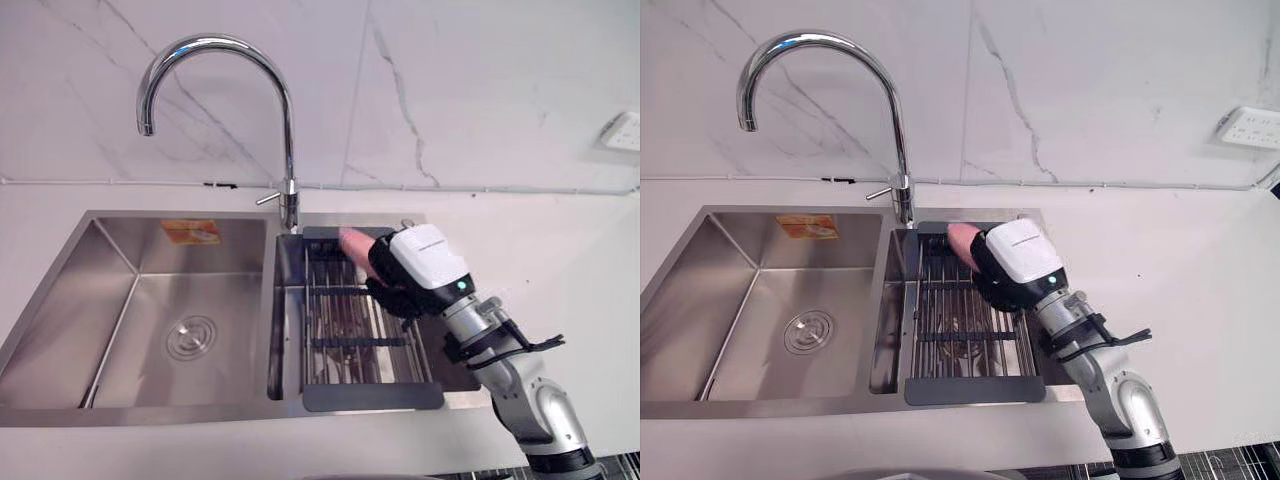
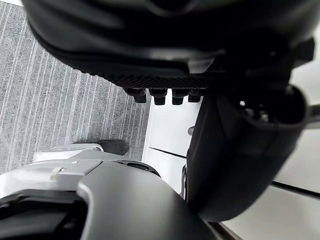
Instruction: Walk over to the sink, pick up the cup, carry it to the dishwasher, place the cup inside the dishwasher, then close the dishwasher door
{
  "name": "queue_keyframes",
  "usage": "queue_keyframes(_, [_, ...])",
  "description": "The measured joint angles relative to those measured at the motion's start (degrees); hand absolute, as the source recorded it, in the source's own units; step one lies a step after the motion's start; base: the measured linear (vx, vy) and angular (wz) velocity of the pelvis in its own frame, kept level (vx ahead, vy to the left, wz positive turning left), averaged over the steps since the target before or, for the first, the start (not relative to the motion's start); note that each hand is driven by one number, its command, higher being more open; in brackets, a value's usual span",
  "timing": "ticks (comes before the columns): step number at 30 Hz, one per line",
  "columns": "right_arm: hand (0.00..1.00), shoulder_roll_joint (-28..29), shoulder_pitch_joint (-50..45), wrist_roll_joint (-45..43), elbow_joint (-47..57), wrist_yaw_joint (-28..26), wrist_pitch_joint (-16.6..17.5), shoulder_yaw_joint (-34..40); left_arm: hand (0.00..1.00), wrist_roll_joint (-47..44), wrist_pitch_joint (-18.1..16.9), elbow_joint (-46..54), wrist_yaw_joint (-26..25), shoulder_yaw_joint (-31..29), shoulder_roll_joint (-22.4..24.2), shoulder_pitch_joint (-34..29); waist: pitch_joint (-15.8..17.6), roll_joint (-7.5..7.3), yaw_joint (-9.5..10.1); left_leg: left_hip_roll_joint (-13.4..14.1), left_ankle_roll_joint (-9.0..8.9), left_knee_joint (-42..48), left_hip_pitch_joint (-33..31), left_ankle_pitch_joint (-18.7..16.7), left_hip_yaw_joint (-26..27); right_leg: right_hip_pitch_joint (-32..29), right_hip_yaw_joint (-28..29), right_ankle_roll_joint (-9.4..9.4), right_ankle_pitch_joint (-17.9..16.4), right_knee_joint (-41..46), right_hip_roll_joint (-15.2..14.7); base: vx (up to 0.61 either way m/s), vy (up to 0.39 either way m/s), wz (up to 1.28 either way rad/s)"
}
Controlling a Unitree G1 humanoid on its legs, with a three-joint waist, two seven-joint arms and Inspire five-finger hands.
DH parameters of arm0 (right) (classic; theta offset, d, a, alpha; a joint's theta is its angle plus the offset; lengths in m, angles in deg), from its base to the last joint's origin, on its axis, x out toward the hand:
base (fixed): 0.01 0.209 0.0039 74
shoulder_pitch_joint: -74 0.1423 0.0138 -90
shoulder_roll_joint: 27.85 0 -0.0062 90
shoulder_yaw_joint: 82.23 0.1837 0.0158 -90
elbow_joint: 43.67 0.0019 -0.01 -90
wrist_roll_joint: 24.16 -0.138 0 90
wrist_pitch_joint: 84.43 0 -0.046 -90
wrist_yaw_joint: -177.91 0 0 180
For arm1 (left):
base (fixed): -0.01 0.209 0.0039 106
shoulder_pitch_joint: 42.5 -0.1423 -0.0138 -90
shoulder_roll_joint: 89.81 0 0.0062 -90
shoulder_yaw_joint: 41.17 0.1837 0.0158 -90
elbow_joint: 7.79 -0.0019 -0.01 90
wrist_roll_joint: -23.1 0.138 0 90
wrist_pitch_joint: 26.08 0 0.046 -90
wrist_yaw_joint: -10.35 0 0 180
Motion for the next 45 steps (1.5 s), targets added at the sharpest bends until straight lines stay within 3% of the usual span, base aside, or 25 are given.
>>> queue_keyframes(4, [0.00,0.00,-0.07,-2.45,1.53,1.09,0.20,4.36,1.00,0.01,-0.38,-0.01,-0.11,-0.02,0.11,0.01,0.08,0.13,-0.43,0.38,0.28,1.43,0.20,-0.50,-1.36,1.05,-0.52,-0.26,-0.17,0.20,0.40,-0.01,-0.012,0.12])
queue_keyframes(6, [0.00,-0.93,0.32,-3.21,1.37,1.84,0.42,5.12,1.00,-0.85,-0.60,-0.04,-0.11,-1.12,1.06,-0.43,0.74,1.36,0.25,2.06,0.38,11.75,-1.98,-6.18,-0.47,1.86,1.87,-1.12,-0.87,0.91,1.60,-0.08,-0.015,-0.40])
queue_keyframes(8, [0.00,-2.61,2.16,-6.01,1.19,1.92,0.99,5.16,1.00,-2.81,-1.07,0.34,-0.26,-2.53,2.24,-0.22,2.03,2.74,-0.75,3.61,0.50,19.65,-6.06,-9.23,-2.68,-0.01,3.11,-1.91,-1.48,2.86,2.79,-0.15,0.016,-0.36])
queue_keyframes(9, [0.00,-3.13,3.22,-6.61,0.61,1.84,1.12,4.63,1.00,-3.10,-1.19,0.47,-0.27,-2.56,2.18,-0.09,2.23,2.80,-0.28,3.67,0.45,20.78,-6.60,-9.32,-3.37,-0.95,4.56,-2.11,-1.45,3.41,2.96,-0.20,0.018,-0.80])
queue_keyframes(10, [0.00,-4.10,5.03,-7.49,-0.29,1.71,1.50,3.80,1.00,-3.31,-1.13,0.44,-0.26,-2.56,2.09,-0.40,2.33,3.13,0.42,3.59,0.09,20.09,-5.80,-9.72,-4.64,-1.67,7.48,-2.24,-0.53,3.37,3.54,-0.18,0.022,-1.21])
queue_keyframes(12, [0.00,-4.91,6.11,-8.70,-0.77,1.71,1.99,3.85,1.00,-3.26,-1.11,0.41,-0.22,-2.09,1.97,-1.74,2.53,3.35,0.24,2.67,0.04,18.71,-3.79,-10.15,-4.29,-2.33,11.02,-2.01,0.91,2.81,3.67,-0.18,0.059,-1.21])
queue_keyframes(13, [0.00,-5.94,6.93,-9.77,-0.69,1.75,2.16,4.86,1.00,-3.42,-0.85,0.41,-0.07,-1.15,1.96,-2.44,2.45,3.64,0.05,1.24,0.50,18.93,-3.95,-10.83,-6.73,-4.94,14.30,-1.60,1.75,4.20,3.44,-0.16,0.093,-0.93])
queue_keyframes(16, [0.00,-5.98,6.92,-11.41,-0.68,1.76,1.74,6.91,1.00,-3.46,-0.68,0.47,0.18,-0.63,1.42,-2.32,2.64,3.32,-1.01,0.03,0.90,21.04,-6.65,-11.40,-5.35,-8.04,15.14,-1.30,1.60,5.97,2.49,-0.18,0.101,-0.46])
queue_keyframes(17, [0.00,-5.17,6.91,-11.85,-0.76,1.76,0.87,7.86,1.00,-3.46,-0.56,0.43,0.44,-1.06,1.30,-1.95,2.95,4.32,-1.11,1.11,2.92,21.35,-7.24,-10.29,-3.56,-7.85,11.46,-2.85,-1.54,5.34,1.95,-0.17,0.093,-0.49])
queue_keyframes(18, [0.00,-4.81,7.27,-11.92,-0.87,1.81,0.61,7.79,1.00,-3.49,-0.59,0.48,0.53,-1.14,1.67,-1.94,3.36,5.02,-0.75,2.06,3.31,20.71,-6.84,-9.84,-2.16,-8.19,8.20,-3.53,-2.55,6.87,1.59,-0.16,0.088,-0.86])
queue_keyframes(20, [0.00,-4.40,10.56,-11.85,-3.44,2.01,2.54,5.18,1.00,-6.71,-0.91,0.46,0.67,-2.75,2.12,-2.80,3.55,5.81,1.55,5.15,2.76,19.35,-5.36,-9.35,3.69,-10.76,-1.53,-6.08,-5.70,22.38,-1.21,-0.15,0.083,-1.29])
queue_keyframes(22, [0.00,-3.65,10.69,-11.82,-3.49,2.45,3.88,4.68,1.00,-8.08,-0.91,0.48,0.67,-2.68,1.48,-3.05,3.06,5.30,1.82,6.36,1.99,18.38,-5.36,-8.62,4.99,-8.52,-3.01,-5.24,-8.55,25.78,-1.94,-0.07,-0.003,-0.73])
queue_keyframes(23, [1.00,-2.78,10.72,-11.83,-3.46,2.75,4.53,4.30,1.00,-9.14,-0.87,0.55,0.59,-2.69,0.84,-3.24,2.37,4.39,1.85,6.88,1.25,17.41,-5.53,-7.85,5.78,-5.72,-3.29,-4.99,-9.47,24.78,-2.34,-0.02,-0.151,-0.56])
queue_keyframes(26, [1.00,-0.52,11.41,-11.91,-4.99,2.84,4.15,3.42,1.00,-11.79,0.40,1.65,-0.06,-3.70,-0.89,-2.85,0.39,1.19,2.35,6.55,-0.61,17.29,-8.26,-6.26,7.11,-0.26,-4.50,-1.47,-8.95,11.03,-1.85,-0.01,-0.213,-0.39])
queue_keyframes(27, [1.00,-0.54,11.70,-11.90,-6.87,1.69,2.97,3.38,1.00,-12.38,1.01,1.94,0.04,-4.15,-0.08,-1.87,0.45,1.36,2.79,6.53,-1.03,16.82,-8.23,-5.72,6.88,1.74,-4.40,0.53,-7.50,6.49,-0.95,-0.01,-0.212,-0.18])
queue_keyframes(32, [1.00,-0.96,11.78,-12.80,-11.34,-4.67,0.07,3.31,1.00,-14.14,1.39,2.20,-0.13,-6.68,1.52,-1.27,0.44,1.83,3.35,6.72,-2.75,12.40,-6.02,-3.09,5.14,4.48,-4.97,-0.82,-5.88,2.27,1.25,-0.04,-0.113,0.04])
queue_keyframes(38, [1.00,-1.13,13.77,-17.19,-9.53,-10.39,-0.42,1.43,1.00,-13.34,0.70,2.22,0.34,-6.93,3.62,-0.92,0.33,0.67,3.90,4.70,-2.65,5.83,-4.99,1.82,-0.06,6.71,-10.14,-0.79,-5.65,0.38,1.21,0.00,-0.034,0.44])
queue_keyframes(43, [1.00,-1.27,15.42,-18.21,-9.37,-10.75,-1.16,2.03,1.00,-12.38,-0.56,2.62,0.47,-7.84,4.18,-0.83,0.74,0.52,5.13,3.56,-1.15,9.42,-9.47,1.18,-3.88,8.08,-15.39,0.26,-6.84,0.78,0.23,-0.01,0.021,0.68])
queue_keyframes(44, [1.00,-1.60,15.16,-18.21,-9.38,-10.78,-1.30,2.96,1.00,-11.00,-0.75,2.66,0.63,-7.99,4.11,-0.74,1.16,0.45,4.97,3.97,-0.03,10.53,-9.97,0.64,-1.73,8.76,-17.54,0.90,-7.54,1.67,-0.54,-0.01,0.062,0.91])
queue_keyframes(45, [1.00,-2.01,14.97,-18.21,-9.38,-10.79,-1.39,3.58,1.00,-10.86,-0.86,2.72,0.76,-8.20,4.19,-0.70,1.22,0.47,4.91,4.38,-0.01,10.85,-9.97,0.64,-0.20,8.98,-18.58,1.26,-7.96,2.36,-1.03,0.03,0.108,0.93])
